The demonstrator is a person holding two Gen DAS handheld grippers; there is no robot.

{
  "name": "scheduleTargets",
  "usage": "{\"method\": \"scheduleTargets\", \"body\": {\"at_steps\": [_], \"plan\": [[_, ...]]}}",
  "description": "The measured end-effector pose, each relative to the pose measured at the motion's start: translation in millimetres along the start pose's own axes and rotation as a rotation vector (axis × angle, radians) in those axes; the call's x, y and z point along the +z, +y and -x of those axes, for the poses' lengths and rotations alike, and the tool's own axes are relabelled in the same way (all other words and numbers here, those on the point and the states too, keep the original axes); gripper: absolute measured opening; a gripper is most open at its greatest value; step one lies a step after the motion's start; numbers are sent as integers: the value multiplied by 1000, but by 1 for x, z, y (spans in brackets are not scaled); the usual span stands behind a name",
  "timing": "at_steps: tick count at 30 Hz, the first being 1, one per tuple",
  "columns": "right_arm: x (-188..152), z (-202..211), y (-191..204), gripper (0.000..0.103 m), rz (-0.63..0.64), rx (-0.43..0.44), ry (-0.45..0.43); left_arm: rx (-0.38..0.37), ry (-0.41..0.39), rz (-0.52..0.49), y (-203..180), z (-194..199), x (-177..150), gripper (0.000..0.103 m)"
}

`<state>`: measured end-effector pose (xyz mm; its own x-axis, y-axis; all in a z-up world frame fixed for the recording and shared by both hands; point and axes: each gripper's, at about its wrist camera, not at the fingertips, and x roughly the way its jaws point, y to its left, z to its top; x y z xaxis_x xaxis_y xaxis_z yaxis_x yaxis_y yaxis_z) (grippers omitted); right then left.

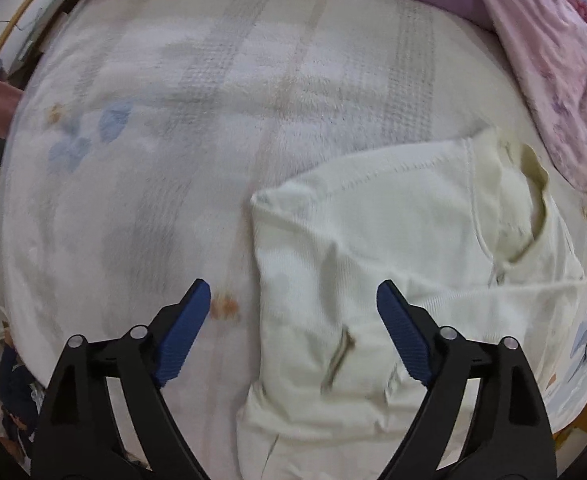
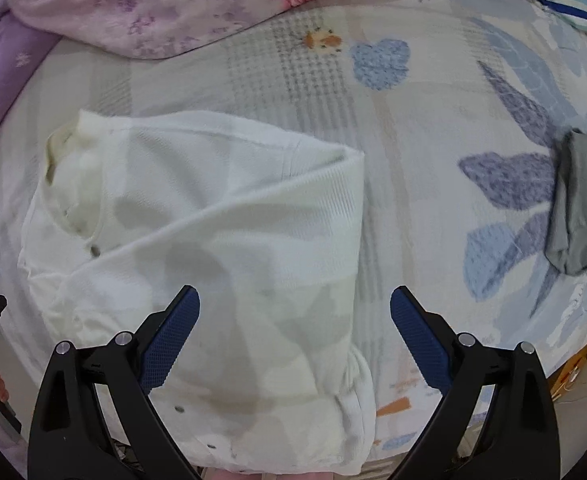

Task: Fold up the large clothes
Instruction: 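Grasp the jacket hem with both grippers side by side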

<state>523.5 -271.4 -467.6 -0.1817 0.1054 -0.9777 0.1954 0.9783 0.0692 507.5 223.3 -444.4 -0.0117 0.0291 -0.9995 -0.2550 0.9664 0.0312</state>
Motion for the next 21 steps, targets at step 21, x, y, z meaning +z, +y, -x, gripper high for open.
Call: {"method": "scheduleTargets", "body": {"at_steps": [21], "plan": [[60, -94, -34, 92, -132, -1, -100, -29, -22, -91, 1, -97, 28, 56]]}}
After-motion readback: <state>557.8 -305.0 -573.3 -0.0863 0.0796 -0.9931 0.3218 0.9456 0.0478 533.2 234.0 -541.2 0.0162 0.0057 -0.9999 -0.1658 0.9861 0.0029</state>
